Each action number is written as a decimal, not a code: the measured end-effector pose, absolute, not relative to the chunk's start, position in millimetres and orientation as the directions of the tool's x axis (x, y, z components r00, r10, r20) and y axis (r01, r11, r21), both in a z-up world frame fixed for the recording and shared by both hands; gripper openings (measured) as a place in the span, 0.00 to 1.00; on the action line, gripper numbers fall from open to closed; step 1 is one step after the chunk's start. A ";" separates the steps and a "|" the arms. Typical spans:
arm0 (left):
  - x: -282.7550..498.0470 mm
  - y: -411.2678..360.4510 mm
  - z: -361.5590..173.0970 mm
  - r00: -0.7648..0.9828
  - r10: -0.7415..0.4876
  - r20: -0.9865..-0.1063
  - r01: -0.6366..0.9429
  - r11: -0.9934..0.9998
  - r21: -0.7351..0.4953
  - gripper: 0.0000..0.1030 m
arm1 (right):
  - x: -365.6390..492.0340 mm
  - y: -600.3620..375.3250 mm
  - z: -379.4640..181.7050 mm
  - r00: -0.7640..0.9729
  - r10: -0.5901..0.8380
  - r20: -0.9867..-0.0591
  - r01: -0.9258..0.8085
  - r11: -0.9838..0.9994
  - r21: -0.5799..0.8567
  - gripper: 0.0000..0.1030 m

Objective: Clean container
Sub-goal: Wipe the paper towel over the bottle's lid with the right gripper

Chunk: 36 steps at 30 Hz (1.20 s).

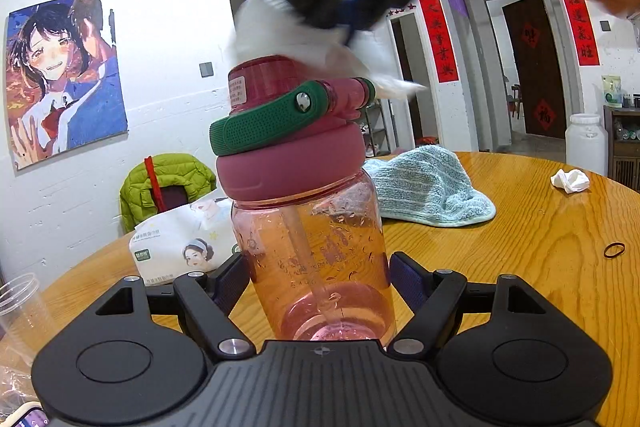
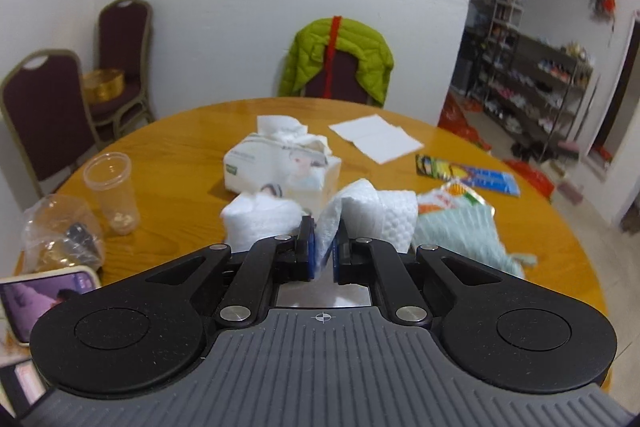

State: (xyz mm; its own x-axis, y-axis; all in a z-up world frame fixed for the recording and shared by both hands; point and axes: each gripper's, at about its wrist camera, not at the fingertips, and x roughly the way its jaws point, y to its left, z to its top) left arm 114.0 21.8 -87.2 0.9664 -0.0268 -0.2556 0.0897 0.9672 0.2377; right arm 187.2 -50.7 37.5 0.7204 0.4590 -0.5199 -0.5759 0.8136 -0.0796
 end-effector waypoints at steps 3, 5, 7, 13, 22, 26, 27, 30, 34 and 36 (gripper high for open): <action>114.1 21.4 -87.1 0.966 -0.026 -0.256 0.089 0.967 0.238 0.73 | 166.3 -62.7 32.6 0.727 0.477 -0.495 -0.586 0.806 -0.084 0.08; 114.2 21.6 -87.0 0.966 -0.026 -0.255 0.089 0.967 0.238 0.73 | 154.1 -60.7 29.0 0.730 0.490 -0.477 -0.602 0.791 -0.108 0.08; 114.5 21.6 -87.2 0.966 -0.026 -0.255 0.089 0.967 0.239 0.73 | 142.2 -52.8 30.0 0.713 0.517 -0.474 -0.638 0.759 -0.133 0.08; 114.2 21.4 -87.0 0.967 -0.025 -0.255 0.088 0.967 0.240 0.73 | 130.9 -12.2 33.8 0.685 0.556 -0.470 -0.698 0.685 -0.208 0.08; 113.6 21.5 -86.6 0.967 -0.025 -0.255 0.088 0.967 0.238 0.73 | 190.4 17.5 39.1 0.749 0.460 -0.477 -0.615 0.750 -0.244 0.08; 113.4 21.3 -86.4 0.967 -0.025 -0.255 0.088 0.967 0.238 0.73 | 202.4 -11.9 39.4 0.757 0.431 -0.491 -0.571 0.802 -0.176 0.08; 113.1 21.6 -86.1 0.967 -0.025 -0.255 0.088 0.967 0.238 0.73 | 199.4 -19.8 38.4 0.755 0.431 -0.494 -0.568 0.806 -0.166 0.08; 113.0 21.7 -86.1 0.967 -0.025 -0.255 0.088 0.967 0.239 0.73 | 190.4 -43.5 35.4 0.751 0.428 -0.503 -0.559 0.818 -0.138 0.08; 112.9 22.1 -86.2 0.967 -0.025 -0.255 0.088 0.967 0.240 0.73 | 163.3 -59.2 29.5 0.737 0.451 -0.503 -0.586 0.797 -0.145 0.08; 112.9 22.1 -86.3 0.967 -0.024 -0.254 0.088 0.967 0.241 0.73 | 148.4 -57.0 29.7 0.734 0.464 -0.496 -0.608 0.774 -0.176 0.08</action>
State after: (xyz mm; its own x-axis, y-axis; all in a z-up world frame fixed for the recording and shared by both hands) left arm 112.9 22.1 -86.3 0.9668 -0.0243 -0.2542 0.0876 0.9666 0.2409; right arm 148.4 -57.0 29.7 0.7339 0.4640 -0.4960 -0.6083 0.7739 -0.1761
